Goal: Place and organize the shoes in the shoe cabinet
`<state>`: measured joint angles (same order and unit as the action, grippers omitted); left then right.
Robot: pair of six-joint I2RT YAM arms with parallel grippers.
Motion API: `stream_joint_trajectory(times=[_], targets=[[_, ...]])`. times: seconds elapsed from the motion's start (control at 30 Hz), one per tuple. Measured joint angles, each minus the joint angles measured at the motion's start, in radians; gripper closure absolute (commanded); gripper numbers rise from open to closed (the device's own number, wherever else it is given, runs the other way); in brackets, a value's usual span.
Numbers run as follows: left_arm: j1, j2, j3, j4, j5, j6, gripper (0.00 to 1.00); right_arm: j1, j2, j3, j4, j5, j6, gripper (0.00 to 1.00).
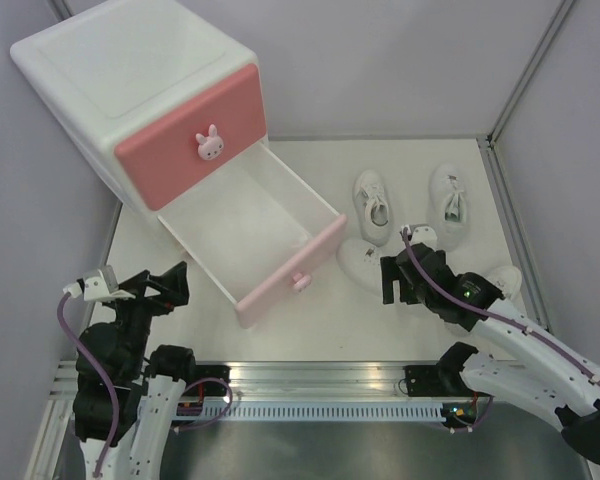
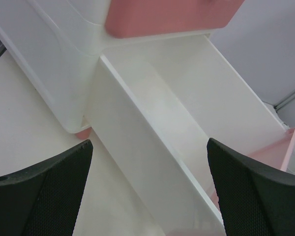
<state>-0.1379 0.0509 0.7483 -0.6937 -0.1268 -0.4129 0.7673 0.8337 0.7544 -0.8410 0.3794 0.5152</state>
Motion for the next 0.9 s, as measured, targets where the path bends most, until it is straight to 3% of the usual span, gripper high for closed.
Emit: stream_joint_trajectory(times=[0.27,0.43,0.53,0.63,0.67,0.77,0.87,0.9], targets=[[0.000,-0.044,-0.079,0.006,-0.021,0.000,0.00,-0.184,0.102,-0.075,0.139,-0.158,-0.040,0.09],[0.000,-0.044,-0.084,0.008,-0.037,0.000,0.01,-0.202,0.185,-0.103,0.217,-0.247,-0.064,0.22],[0.000,-0.044,-0.084,0.008,-0.043,0.000,0.01,-0.206,0.216,-0.122,0.259,-0.266,-0.074,0.35],[0.000,-0.044,-0.084,0.008,-0.053,0.000,0.01,-0.210,0.233,-0.134,0.277,-0.270,-0.080,0.54],[0.000,-0.044,-0.084,0.008,-0.054,0.000,0.01,-0.211,0.233,-0.138,0.280,-0.270,-0.079,0.65],[0.000,-0.044,-0.084,0.008,-0.055,0.000,0.01,-0.208,0.213,-0.141,0.278,-0.281,-0.073,0.87],[0.000,-0.044,-0.084,0.008,-0.055,0.000,0.01,-0.198,0.180,-0.138,0.265,-0.293,-0.064,0.99],[0.000,-0.044,-0.084,0.008,-0.055,0.000,0.01,-0.198,0.167,-0.135,0.245,-0.285,-0.061,0.99]])
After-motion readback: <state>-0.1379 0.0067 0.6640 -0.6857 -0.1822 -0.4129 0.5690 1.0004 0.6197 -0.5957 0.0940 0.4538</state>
